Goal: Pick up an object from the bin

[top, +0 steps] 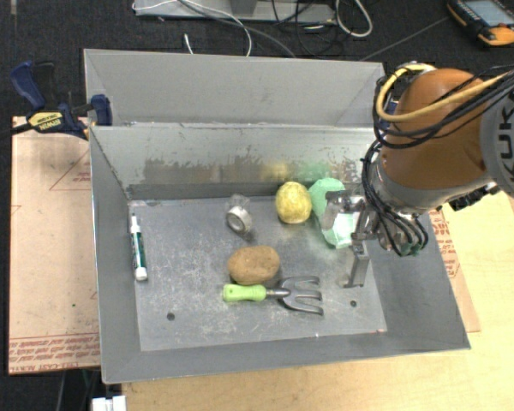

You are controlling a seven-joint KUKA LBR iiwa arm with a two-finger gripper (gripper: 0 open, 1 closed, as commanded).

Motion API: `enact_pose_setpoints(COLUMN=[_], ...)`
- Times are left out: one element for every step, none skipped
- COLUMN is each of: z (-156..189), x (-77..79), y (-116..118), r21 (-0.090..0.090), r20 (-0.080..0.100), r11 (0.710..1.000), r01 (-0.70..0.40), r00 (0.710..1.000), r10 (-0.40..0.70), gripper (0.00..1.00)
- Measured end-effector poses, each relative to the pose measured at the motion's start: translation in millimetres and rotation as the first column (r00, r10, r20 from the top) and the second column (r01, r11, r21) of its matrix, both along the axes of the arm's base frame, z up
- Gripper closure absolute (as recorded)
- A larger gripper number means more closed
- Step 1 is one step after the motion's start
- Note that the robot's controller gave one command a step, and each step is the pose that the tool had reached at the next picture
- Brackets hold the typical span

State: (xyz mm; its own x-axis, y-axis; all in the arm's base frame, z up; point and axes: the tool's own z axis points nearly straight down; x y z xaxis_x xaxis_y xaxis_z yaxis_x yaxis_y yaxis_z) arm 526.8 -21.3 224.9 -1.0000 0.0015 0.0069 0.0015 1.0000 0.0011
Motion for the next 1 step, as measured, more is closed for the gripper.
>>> enact_pose_setpoints(z=[3.8], x=[1.4], y=[0.1], r21=[0.0], r20=[0.008], r11=[1.0], r01=[-0.001], r00=[1.0], r10=[0.001], gripper=[0.0])
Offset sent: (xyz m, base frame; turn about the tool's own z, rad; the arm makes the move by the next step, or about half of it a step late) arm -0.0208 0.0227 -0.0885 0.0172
